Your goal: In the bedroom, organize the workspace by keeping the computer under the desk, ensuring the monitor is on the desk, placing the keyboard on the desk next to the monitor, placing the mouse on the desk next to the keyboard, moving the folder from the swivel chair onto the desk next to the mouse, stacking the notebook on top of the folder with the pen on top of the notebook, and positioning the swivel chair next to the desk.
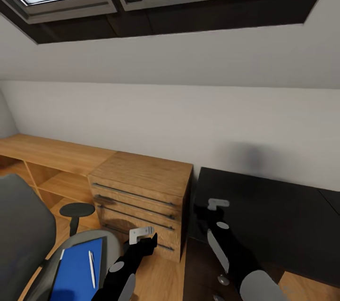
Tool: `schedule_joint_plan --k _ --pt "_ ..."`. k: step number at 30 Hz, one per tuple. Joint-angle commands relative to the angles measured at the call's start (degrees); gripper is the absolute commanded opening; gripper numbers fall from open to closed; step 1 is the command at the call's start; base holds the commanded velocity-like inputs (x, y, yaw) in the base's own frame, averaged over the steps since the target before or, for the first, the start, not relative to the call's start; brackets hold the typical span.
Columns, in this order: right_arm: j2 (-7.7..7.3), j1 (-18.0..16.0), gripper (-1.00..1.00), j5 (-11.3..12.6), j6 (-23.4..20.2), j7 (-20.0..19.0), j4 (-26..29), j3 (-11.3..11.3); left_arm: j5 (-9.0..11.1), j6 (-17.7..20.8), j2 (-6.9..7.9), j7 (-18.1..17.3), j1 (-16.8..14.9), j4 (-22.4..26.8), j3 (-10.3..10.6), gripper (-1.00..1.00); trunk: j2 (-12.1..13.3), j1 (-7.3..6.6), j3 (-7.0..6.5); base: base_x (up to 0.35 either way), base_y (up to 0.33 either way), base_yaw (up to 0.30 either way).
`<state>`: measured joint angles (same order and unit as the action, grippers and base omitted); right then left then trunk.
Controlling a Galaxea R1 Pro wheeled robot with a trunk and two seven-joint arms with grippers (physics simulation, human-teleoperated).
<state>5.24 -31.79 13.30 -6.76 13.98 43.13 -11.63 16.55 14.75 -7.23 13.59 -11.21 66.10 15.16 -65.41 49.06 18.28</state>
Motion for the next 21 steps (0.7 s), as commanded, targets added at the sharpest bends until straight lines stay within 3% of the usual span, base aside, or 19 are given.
schedule_joint_plan --k 1,4,5,16,21 --pt "-0.15 2.9 1.00 0.6 -3.9 0.6 7.0 -0.2 0.6 0.2 0.03 0.5 0.0 0.1 0.1 1.00 0.4 -0.22 -0.12 0.000 0.000 0.000" --pt "-0.23 5.3 1.00 0.7 -6.6 0.7 12.2 -0.1 0.6 0.2 0.03 0.5 0.0 0.1 0.1 1.00 1.6 -0.88 -0.65 0.000 0.000 0.000" --pt "-0.26 8.2 1.00 0.9 -9.2 1.6 18.4 -0.1 0.6 0.2 0.03 0.5 0.0 0.1 0.1 1.00 1.6 -0.88 -0.65 0.000 0.000 0.000" --pt "-0.12 9.3 1.00 1.6 -10.0 2.6 21.2 -0.1 0.6 0.1 0.11 0.5 0.0 0.1 1.0 1.00 1.6 -0.88 -0.65 0.000 -0.006 0.000" --pt "-0.39 9.4 1.00 2.3 -9.8 2.5 21.1 1.0 0.6 0.1 0.10 0.5 0.0 -0.1 2.0 1.00 1.6 -0.88 -0.87 0.000 -0.272 -0.153"
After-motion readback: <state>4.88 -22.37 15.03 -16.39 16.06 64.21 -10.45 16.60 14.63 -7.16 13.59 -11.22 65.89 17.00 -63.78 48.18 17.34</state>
